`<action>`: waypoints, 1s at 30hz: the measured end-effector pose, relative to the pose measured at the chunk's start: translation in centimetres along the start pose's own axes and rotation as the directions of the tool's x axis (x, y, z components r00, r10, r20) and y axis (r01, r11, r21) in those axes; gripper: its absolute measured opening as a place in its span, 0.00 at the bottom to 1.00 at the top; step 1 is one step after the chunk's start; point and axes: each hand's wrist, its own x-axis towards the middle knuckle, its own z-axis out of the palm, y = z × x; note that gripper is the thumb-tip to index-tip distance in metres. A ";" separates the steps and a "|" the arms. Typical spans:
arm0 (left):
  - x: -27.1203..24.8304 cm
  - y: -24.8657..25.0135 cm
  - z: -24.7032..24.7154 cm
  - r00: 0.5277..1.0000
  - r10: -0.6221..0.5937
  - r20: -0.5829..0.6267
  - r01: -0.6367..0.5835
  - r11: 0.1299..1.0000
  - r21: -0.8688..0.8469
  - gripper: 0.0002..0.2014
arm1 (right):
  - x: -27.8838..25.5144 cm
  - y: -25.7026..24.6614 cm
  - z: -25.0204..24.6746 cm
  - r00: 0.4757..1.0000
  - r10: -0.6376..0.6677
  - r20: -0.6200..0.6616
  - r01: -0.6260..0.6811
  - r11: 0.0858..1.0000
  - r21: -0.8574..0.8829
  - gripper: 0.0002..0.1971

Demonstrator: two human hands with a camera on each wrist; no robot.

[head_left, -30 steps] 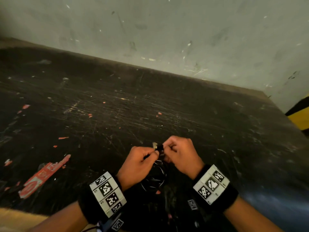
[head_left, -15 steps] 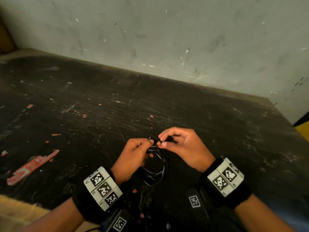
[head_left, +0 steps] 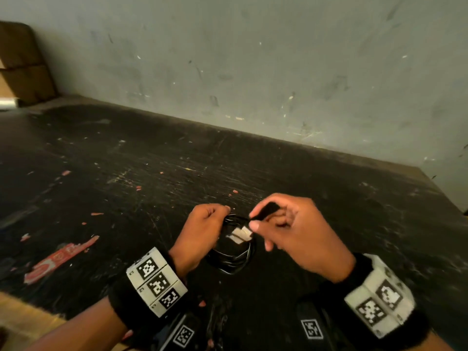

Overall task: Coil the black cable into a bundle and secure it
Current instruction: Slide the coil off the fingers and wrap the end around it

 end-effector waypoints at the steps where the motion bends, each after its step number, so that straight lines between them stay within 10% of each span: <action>1: 0.1 0.0 -0.1 1.000 0.003 -0.011 -0.003 1.000 0.014 0.17 | 0.1 0.2 0.7 1.000 -0.026 -0.009 0.025 0.993 -0.120 0.05; 4: 0.4 0.2 -0.7 0.996 0.064 -0.054 -0.059 0.994 0.097 0.11 | 1.0 1.5 2.4 0.967 -0.254 -0.012 0.210 0.827 -0.522 0.04; 11: 1.3 0.6 -2.3 0.984 0.177 -0.027 -0.168 0.965 0.203 0.05 | 3.0 2.3 4.8 0.912 -0.380 0.156 0.347 0.507 -0.789 0.07; 20: 3.0 1.1 -3.9 0.993 0.092 -0.075 -0.083 0.990 0.115 0.17 | 5.7 3.1 7.0 0.915 -0.396 0.079 0.272 0.460 -0.845 0.09; 30: 4.3 1.4 -5.1 0.987 -0.070 0.142 0.080 0.995 -0.066 0.20 | 6.5 4.1 7.6 0.890 -0.456 -0.024 0.224 0.482 -0.847 0.07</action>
